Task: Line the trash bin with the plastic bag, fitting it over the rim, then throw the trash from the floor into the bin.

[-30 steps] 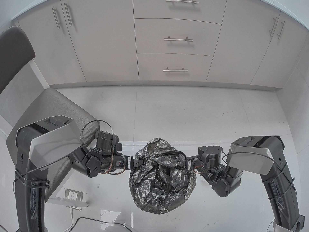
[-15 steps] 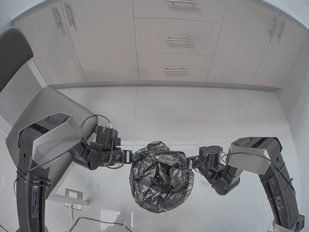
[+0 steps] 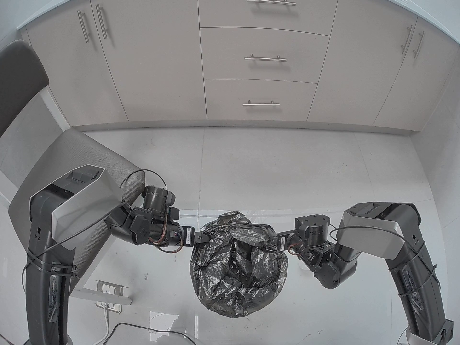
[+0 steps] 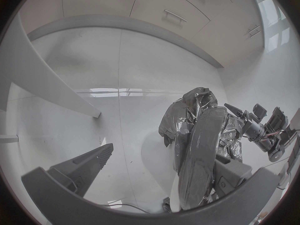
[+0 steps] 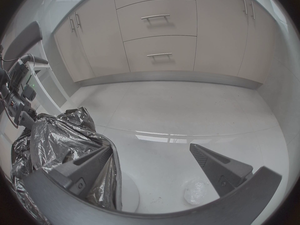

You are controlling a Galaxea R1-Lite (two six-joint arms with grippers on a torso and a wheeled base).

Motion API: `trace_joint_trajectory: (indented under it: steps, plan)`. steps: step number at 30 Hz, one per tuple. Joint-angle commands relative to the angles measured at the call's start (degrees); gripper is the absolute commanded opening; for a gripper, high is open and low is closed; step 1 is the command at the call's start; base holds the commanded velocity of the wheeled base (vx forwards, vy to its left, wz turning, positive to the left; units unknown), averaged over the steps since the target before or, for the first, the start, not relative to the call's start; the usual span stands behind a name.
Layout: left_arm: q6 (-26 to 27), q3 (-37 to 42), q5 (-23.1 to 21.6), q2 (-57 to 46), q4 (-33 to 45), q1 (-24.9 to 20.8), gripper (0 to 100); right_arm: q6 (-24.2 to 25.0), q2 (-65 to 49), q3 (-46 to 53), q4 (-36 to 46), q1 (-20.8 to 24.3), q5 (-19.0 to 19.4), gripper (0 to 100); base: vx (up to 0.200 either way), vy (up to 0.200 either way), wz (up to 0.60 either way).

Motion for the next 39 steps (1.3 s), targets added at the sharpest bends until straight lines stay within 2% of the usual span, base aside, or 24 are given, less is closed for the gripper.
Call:
trace_joint_trajectory:
  steps: [1,9,19,23,28,32,39]
  plan:
    - [0.0,0.0,-0.1,-0.2,0.1,-1.0,100,0.1,-0.4,0.2,-0.2,0.0,0.0,100,0.0,0.0,0.0]
    - [0.0,-0.5,0.4,-0.1,2.3,-4.2,100,0.1,-1.4,0.3,0.2,-0.1,0.0,100,0.0,0.0,0.0]
    - [1.8,-3.5,0.4,0.1,8.3,-4.3,100,0.2,-4.6,2.8,-0.1,-1.1,0.4,100,0.0,0.0,0.0]
    - [1.8,-4.6,0.3,0.3,9.7,-4.2,100,0.0,-12.4,10.2,0.2,-1.4,6.5,100,0.0,0.0,0.0]
    - [2.0,-4.2,0.3,0.2,9.6,-4.3,100,-2.4,-19.3,15.9,0.2,-1.1,10.8,100,0.0,0.0,0.0]
    - [2.0,-4.1,0.3,0.2,9.2,-4.2,100,-2.6,-20.0,18.8,0.2,1.1,12.3,100,0.0,0.0,0.0]
    - [1.7,-0.8,-0.2,-0.5,4.5,-3.8,100,-2.7,-16.8,19.3,0.1,4.5,12.4,100,0.0,0.0,0.0]
